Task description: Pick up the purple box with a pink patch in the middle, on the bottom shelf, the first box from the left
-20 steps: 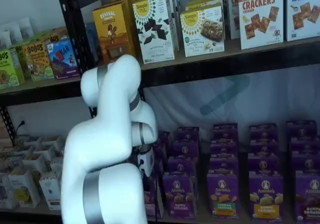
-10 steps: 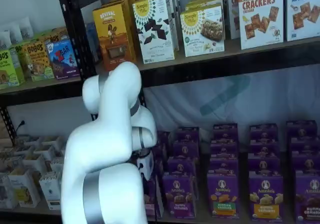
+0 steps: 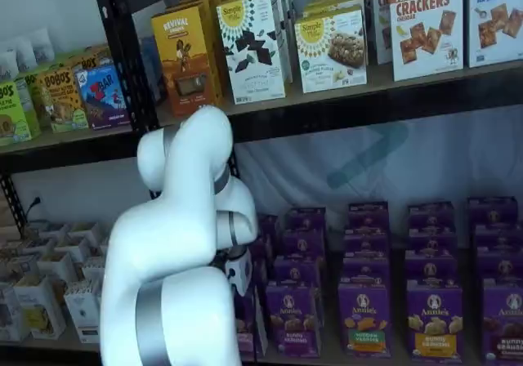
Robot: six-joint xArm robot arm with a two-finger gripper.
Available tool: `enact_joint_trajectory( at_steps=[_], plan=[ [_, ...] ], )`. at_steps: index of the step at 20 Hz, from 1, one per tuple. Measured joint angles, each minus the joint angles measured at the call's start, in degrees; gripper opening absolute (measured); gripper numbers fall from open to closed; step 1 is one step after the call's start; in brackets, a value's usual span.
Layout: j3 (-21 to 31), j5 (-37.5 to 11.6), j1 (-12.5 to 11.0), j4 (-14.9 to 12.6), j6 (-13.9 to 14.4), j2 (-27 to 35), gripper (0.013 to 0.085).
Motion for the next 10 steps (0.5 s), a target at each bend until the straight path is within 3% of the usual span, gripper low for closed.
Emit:
enact_joint_trajectory(
  at_steps=[10],
  plan=[
    [-0.38,0.54,-0.14,-0.12,-0.04,0.3,0.065]
  ],
)
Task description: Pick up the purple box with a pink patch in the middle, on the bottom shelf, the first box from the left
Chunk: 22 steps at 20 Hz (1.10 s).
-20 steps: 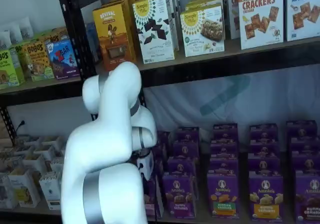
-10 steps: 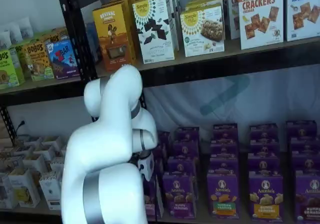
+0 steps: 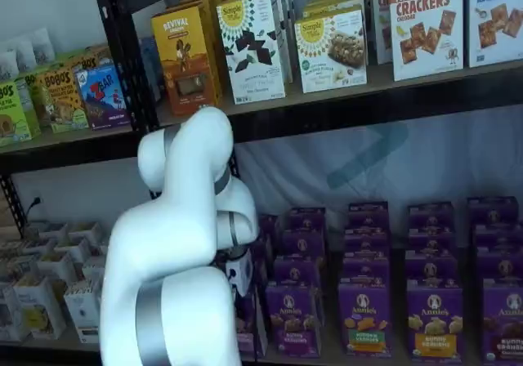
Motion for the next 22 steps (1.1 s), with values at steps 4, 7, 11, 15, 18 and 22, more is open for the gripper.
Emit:
enact_joint_trajectory(
  at_steps=[4,7,11,15,18,22],
  plan=[
    [-0.01,0.55,-0.04,-0.5,0.41,-0.05,0.061],
    [0.11,0.87,-0.12,-0.53,0.36,-0.21,0.061],
    [0.62,0.32,-0.23,-0.47,0.2,-0.47,0.061],
    [1.04,0.2,-0.35,-0.76,0.32,-0.75,0.053],
    [1.26,0.22,-0.36,-0.92,0.46,-0.86,0.049],
    [1.42,0.37,-0.3,-1.32,0.87,-0.92,0.045]
  ],
)
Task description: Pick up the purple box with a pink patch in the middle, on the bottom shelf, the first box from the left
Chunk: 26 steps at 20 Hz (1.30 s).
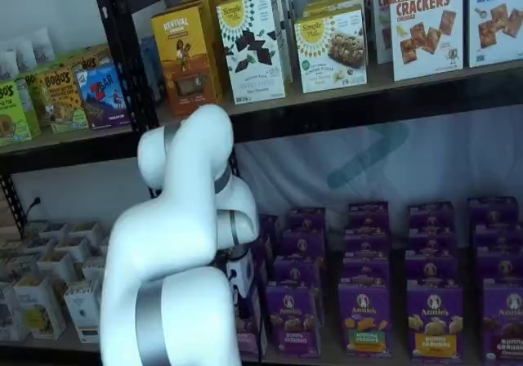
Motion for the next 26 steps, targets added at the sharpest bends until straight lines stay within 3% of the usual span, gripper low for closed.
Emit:
enact_joint_trajectory(
  at_steps=[9,14,21,26],
  plan=[
    [0.61,-0.25,0.16,0.22,-0.05,-0.25,0.045],
    [1.19,-0.47,0.18,0.21,-0.03,-0.58,0.033],
    [2.38,-0.01,0.1,-0.24,0.3,-1.63,0.033],
    [6.64,-1.31,0.01,-2.76,2.45,-4.52,0.033]
  ],
)
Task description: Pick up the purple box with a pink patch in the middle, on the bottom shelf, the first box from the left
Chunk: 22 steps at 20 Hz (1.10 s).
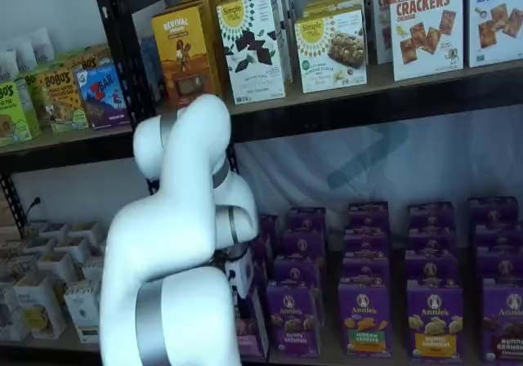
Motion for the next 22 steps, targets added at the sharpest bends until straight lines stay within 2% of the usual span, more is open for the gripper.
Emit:
enact_joint_trajectory(
  at_steps=[3,9,13,17,22],
  plan=[
    [3.42,-1.11,0.03,-1.22,1.16,-2.32,0.033],
    [10.56,-2.58,0.46,-1.65,1.97,-7.72,0.033],
    [15.35,-3.8,0.61,-3.29,3.65,-11.43,0.033],
    [20.9,-5.29,0.62,-6.14,6.34,-15.83,0.033],
    [25.55,-5.75,0.76,-7.74,8.0,-19.86,0.033]
  ],
)
